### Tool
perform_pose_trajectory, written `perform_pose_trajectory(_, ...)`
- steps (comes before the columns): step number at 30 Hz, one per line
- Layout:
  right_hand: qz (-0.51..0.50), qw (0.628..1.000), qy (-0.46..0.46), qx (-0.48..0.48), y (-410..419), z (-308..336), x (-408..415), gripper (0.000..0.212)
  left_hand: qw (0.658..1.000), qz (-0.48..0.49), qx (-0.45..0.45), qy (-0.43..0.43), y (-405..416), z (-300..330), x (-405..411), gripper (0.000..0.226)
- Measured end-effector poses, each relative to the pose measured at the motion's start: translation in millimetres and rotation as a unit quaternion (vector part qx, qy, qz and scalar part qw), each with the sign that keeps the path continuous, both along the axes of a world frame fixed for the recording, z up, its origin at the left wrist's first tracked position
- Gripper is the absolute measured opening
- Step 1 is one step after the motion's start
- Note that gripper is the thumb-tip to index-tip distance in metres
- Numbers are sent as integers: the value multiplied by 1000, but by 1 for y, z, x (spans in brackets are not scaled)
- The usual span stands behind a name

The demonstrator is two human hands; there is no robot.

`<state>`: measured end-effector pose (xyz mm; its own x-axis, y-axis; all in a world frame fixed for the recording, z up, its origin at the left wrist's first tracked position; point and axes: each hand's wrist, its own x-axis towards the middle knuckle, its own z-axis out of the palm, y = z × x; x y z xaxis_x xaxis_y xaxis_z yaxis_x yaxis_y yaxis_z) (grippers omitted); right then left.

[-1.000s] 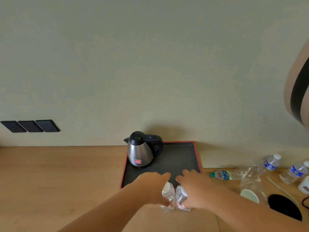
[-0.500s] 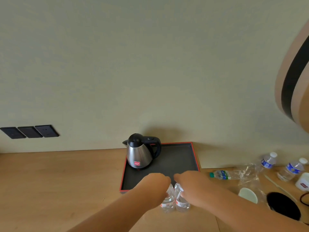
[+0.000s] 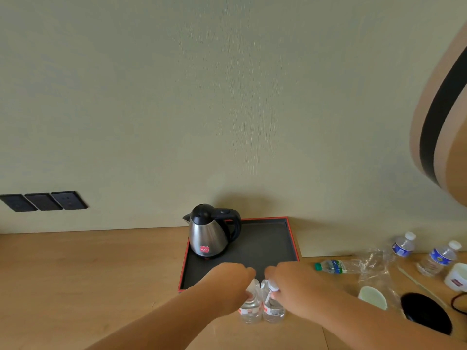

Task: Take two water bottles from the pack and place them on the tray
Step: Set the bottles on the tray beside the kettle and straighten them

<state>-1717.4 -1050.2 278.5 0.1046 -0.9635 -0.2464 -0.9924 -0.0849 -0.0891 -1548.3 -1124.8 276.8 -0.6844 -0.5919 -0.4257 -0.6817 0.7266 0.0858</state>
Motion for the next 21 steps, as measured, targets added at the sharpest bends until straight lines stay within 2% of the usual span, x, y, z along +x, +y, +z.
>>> perform_pose_trajectory(12, 4, 999, -30, -26, -29, 27, -46, 20, 999, -36, -31, 16, -30, 31, -36, 33)
perform_pose_trajectory(18, -6, 998, -41, -56, -68, 42, -79, 13, 998, -31, -37, 40, -65, 39, -66, 31)
perform_pose_trajectory(21, -33, 995, -67, -64, -91, 41, -93, 17, 998, -11, -39, 55, -87, 36, -82, 28)
